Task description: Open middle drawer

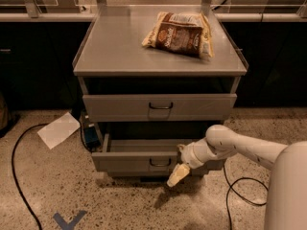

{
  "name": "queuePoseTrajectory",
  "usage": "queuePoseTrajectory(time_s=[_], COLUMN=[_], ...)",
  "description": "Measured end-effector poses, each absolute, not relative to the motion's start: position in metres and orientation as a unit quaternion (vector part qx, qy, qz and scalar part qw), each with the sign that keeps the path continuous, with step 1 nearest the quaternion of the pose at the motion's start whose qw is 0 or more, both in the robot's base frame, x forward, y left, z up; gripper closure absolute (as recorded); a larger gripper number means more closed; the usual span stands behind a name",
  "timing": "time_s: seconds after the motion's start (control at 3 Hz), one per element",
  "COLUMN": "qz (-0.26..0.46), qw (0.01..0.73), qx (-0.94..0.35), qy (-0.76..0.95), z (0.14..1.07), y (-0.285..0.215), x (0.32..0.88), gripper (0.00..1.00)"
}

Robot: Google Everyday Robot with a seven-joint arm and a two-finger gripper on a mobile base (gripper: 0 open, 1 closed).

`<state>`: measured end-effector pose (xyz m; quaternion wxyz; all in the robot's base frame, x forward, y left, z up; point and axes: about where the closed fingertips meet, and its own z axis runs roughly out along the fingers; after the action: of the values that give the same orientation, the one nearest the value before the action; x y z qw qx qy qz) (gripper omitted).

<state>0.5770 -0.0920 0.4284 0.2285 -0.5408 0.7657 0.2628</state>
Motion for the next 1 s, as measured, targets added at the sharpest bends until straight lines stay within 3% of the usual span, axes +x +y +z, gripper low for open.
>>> queuePoseTrajectory(time_s=[0.33, 1.0], qz=[0.312, 0.301], qw=[0.211, 0.211], qx=[-0.55, -0.553], qy=[0.745, 0.748], z=[0.4616, 0.4577], y=[-0.0681, -0.0681], x=[0.5019, 0.5116], gripper=[0.0, 0.0])
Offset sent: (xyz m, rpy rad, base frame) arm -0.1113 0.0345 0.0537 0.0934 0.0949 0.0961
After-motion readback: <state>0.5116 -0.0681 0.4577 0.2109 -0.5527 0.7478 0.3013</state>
